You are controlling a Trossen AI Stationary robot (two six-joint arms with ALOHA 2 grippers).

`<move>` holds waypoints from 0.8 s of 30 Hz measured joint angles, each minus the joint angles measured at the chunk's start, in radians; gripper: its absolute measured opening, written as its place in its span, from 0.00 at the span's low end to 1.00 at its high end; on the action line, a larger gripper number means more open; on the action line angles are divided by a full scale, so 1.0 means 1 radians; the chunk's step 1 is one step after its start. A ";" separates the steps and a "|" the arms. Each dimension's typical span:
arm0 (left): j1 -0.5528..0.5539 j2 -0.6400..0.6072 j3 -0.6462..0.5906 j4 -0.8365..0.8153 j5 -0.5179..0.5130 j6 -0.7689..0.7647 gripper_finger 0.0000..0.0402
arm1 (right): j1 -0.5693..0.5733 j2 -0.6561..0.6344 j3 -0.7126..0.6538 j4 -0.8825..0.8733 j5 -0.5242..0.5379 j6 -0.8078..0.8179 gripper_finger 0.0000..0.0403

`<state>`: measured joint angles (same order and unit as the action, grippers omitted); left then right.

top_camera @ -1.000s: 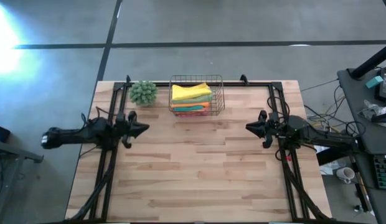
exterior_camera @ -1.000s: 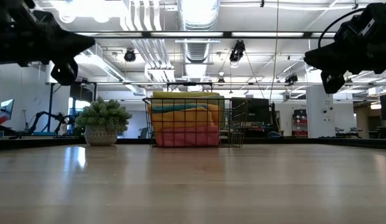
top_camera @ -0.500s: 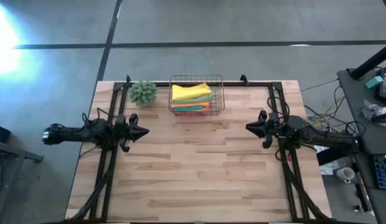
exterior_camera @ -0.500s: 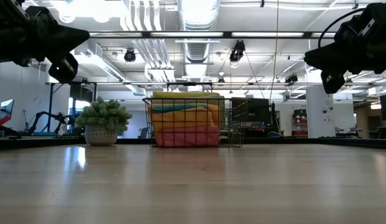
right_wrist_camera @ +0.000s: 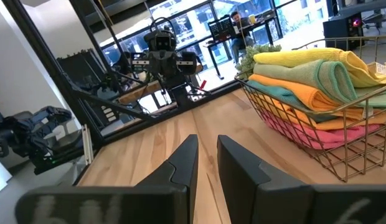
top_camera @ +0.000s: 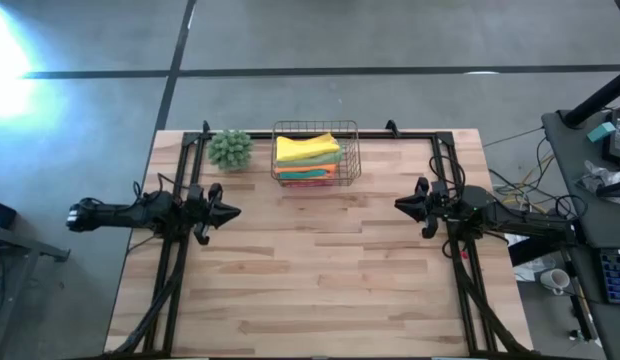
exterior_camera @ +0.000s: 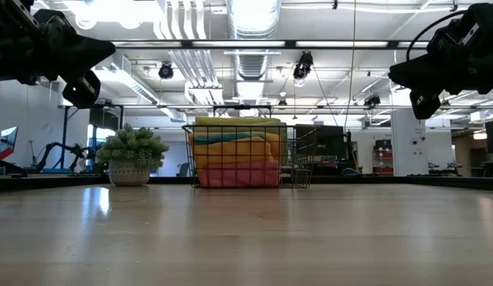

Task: Fold microfiber towels
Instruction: Return to Home Position

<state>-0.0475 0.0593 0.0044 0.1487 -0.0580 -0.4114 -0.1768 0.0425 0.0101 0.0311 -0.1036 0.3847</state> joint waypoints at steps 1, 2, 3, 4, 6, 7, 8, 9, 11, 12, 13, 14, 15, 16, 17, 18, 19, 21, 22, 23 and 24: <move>0.000 0.003 0.000 0.000 0.000 0.000 0.00 | 0.000 0.000 0.000 0.000 0.000 0.000 0.13; 0.000 0.006 0.000 0.000 0.000 0.000 0.00 | 0.000 0.000 0.000 0.000 0.000 0.000 0.13; 0.000 0.008 0.000 0.000 0.000 0.000 0.00 | 0.000 0.000 0.000 0.000 0.000 0.000 0.13; 0.000 0.011 0.000 0.000 0.000 0.000 0.00 | 0.000 0.000 0.000 0.000 0.000 0.000 0.13; 0.000 0.015 0.000 0.000 0.000 0.000 0.00 | 0.000 0.000 0.000 0.001 0.000 0.000 0.13; 0.000 0.017 0.000 0.000 0.000 0.000 0.00 | 0.000 0.000 0.000 0.001 0.000 0.000 0.13; 0.000 0.019 0.000 0.000 0.000 0.000 0.00 | 0.000 0.000 0.000 0.001 0.000 0.000 0.13; 0.000 0.020 0.000 0.000 0.000 0.000 0.00 | 0.000 0.000 0.000 0.001 0.000 0.000 0.13; 0.000 0.022 0.000 0.000 0.000 0.000 0.00 | 0.000 0.000 0.000 0.001 0.000 0.000 0.13; 0.000 0.024 0.000 0.000 0.001 0.000 0.00 | 0.000 0.000 0.000 0.002 0.000 0.000 0.13; 0.000 0.025 0.000 0.000 0.001 0.000 0.00 | 0.000 0.000 0.000 0.002 0.000 0.000 0.13; 0.000 0.026 0.000 0.000 0.001 0.000 0.00 | 0.000 0.000 0.000 0.002 0.000 0.000 0.13; 0.000 0.025 0.000 0.000 0.001 0.000 0.00 | 0.000 0.000 0.000 0.002 0.000 0.000 0.13; 0.000 0.025 0.000 0.000 0.001 0.000 0.00 | 0.000 0.000 0.000 0.002 0.000 0.000 0.13; 0.000 0.025 0.000 0.000 0.001 0.000 0.00 | 0.000 0.000 0.000 0.002 0.000 0.000 0.13; 0.000 0.025 0.000 0.000 0.001 0.000 0.00 | 0.000 0.000 0.000 0.002 0.000 0.000 0.13; 0.000 0.025 0.000 0.000 0.001 0.000 0.00 | 0.000 0.000 0.000 0.002 0.000 0.000 0.13; 0.000 0.026 0.000 0.000 0.001 0.000 0.00 | 0.000 0.000 0.000 0.002 0.000 0.000 0.13; 0.000 0.025 0.000 0.000 0.001 0.000 0.00 | 0.000 0.000 0.000 0.002 0.000 0.000 0.13; 0.000 0.025 0.000 0.000 0.001 0.000 0.00 | 0.000 0.000 0.000 0.002 0.000 0.000 0.13; 0.000 0.025 0.000 0.000 0.001 0.000 0.00 | 0.000 0.000 0.000 0.002 0.000 0.000 0.13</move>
<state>-0.0475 0.0845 0.0044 0.1486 -0.0574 -0.4114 -0.1768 0.0425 0.0101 0.0334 -0.1036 0.3847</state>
